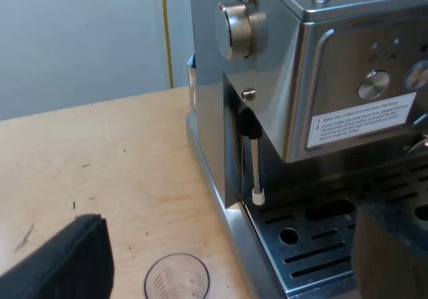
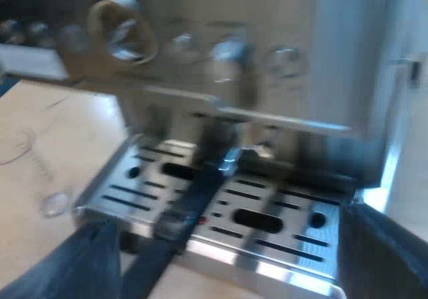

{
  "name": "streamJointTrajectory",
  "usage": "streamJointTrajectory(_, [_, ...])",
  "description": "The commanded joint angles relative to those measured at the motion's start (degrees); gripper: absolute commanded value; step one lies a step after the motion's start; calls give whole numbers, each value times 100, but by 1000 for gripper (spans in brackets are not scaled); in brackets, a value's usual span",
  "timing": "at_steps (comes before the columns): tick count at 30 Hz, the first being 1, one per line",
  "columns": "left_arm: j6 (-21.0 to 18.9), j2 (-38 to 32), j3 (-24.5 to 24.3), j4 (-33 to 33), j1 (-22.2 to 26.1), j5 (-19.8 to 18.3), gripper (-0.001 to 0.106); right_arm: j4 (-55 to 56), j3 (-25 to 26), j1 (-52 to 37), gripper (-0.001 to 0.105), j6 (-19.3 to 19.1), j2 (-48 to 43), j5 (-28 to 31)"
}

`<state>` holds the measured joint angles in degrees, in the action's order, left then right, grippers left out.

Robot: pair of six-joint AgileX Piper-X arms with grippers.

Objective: Pour the beans into the coffee machine

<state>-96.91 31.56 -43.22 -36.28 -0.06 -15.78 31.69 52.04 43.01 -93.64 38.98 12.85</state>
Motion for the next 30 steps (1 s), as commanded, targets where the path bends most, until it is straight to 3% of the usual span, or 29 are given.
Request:
streamJointTrajectory(1, [-99, -188, -62, 12, -19, 13, 77, 270, 83, -577, 69, -49, -253, -278])
streamJointTrajectory(12, [-99, -826, -62, 12, -19, 13, 76, 917, 83, -2148, 69, -315, -904, -630])
streamJointTrajectory(17, [-99, -1071, -62, -166, -19, -40, 76, 1063, 83, -2710, 69, -674, -1190, -675])
streamJointTrajectory(22, [-59, -1250, -62, -603, -19, -37, 76, 1114, 83, -3056, 69, -675, -1410, -961])
streamJointTrajectory(30, [-59, -1639, -62, -675, -19, -37, 76, 1437, 83, -3514, 69, -819, -1486, -904])
